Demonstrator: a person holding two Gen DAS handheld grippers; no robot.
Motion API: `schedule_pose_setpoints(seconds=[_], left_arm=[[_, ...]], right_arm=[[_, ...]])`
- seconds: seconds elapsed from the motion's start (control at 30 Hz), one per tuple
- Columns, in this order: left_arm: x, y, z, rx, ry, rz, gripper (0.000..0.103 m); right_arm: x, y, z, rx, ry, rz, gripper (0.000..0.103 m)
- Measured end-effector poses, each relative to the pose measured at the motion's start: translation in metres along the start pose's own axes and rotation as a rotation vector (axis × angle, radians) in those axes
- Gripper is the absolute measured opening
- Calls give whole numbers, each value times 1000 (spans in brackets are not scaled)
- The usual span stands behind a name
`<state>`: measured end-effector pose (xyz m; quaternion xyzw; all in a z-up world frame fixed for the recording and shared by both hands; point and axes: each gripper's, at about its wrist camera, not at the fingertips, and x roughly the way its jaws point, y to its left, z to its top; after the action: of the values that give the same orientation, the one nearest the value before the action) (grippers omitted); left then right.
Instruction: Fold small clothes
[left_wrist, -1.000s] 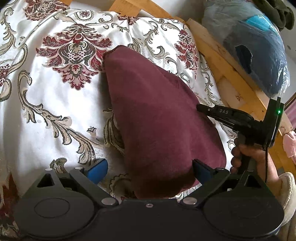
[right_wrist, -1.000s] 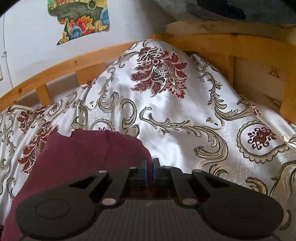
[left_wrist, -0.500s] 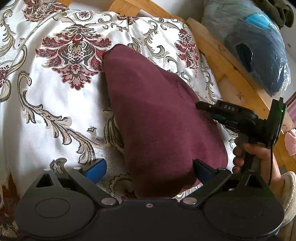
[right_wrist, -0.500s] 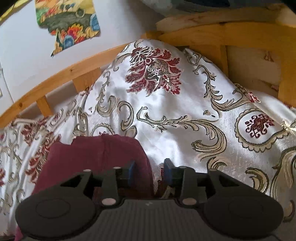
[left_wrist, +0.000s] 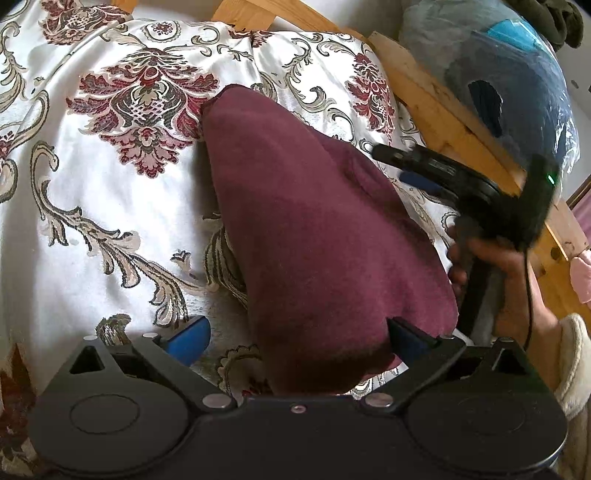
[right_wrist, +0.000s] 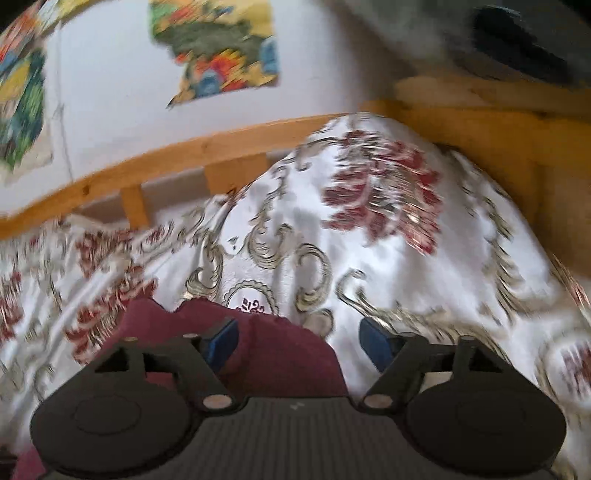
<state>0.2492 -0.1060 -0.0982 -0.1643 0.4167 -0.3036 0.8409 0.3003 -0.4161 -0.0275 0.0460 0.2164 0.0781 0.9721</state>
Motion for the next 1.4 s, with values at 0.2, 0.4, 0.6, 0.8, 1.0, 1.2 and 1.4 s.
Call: schedule_pose_setpoints(seconds=[0.2,0.4,0.6,0.8,1.0,1.2,1.4], left_arm=[[0,0,1,7,-1,-6,102],[-2,2,1,0,-8,-22,102],[-3,3,2,-10,-10,-36,102],[-4,5,3,-29,-15,-56,102],[-7,10,4,-66,-53,-100,102],[-5,18,6,-128,-55,-108,102],[-3,18,5,-122,-42,-94,101]], right_arm=[[23,27,-1,-197,55,21,9],[11,17,4,-156,12,-60,4],[20,1,-3,-87,87,-58,5],[18,-19,-3,48,104,-3,50],[11,-40,-5,192,152,91,64],[8,-36,-9,190,167,93,66],[11,-26,-11,162,174,78,62]])
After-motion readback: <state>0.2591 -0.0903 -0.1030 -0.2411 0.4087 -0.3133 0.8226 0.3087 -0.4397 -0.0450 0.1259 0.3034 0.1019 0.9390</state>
